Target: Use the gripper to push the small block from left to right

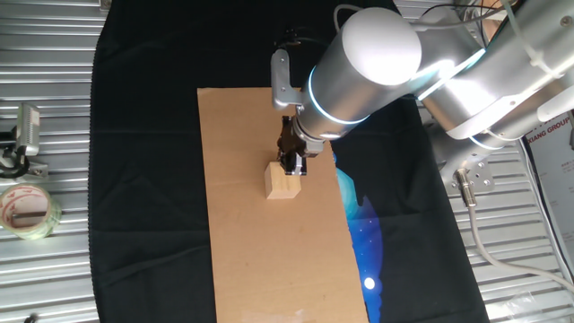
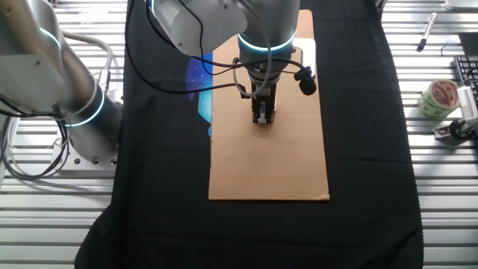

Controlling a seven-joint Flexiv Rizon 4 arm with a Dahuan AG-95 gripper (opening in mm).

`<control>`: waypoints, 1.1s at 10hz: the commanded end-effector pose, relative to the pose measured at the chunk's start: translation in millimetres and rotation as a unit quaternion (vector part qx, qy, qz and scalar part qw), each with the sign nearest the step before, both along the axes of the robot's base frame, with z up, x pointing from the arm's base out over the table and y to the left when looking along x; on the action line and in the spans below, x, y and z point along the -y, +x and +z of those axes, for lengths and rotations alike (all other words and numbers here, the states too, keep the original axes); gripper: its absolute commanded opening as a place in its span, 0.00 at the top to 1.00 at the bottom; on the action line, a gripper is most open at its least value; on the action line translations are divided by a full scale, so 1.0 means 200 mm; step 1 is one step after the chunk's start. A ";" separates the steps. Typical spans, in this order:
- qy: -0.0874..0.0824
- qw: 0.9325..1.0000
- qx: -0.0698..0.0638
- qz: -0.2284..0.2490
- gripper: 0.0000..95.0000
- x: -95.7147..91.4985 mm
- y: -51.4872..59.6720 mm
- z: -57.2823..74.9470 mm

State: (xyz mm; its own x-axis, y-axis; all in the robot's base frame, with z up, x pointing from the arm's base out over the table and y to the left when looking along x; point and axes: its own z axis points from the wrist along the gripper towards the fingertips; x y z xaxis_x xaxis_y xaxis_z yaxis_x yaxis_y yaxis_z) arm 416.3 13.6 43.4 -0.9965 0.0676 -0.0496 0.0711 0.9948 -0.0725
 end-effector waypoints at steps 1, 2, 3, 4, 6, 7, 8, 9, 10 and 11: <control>-0.002 1.000 0.000 0.001 1.00 0.00 0.00 0.00; -0.002 1.000 0.000 0.001 1.00 0.00 0.00 0.00; -0.003 1.000 0.000 0.001 1.00 0.00 0.00 0.00; -0.003 1.000 0.000 0.001 1.00 0.00 0.00 0.00; -0.003 1.000 0.000 0.001 1.00 0.00 0.00 0.00; -0.003 1.000 0.000 0.000 1.00 0.00 0.00 0.00; -0.003 1.000 0.000 0.000 1.00 0.00 0.00 0.00; -0.003 1.000 0.001 -0.001 1.00 0.00 0.00 0.00; -0.003 1.000 0.001 -0.001 1.00 0.00 0.00 0.00; -0.004 1.000 0.001 -0.003 1.00 -0.01 0.00 0.00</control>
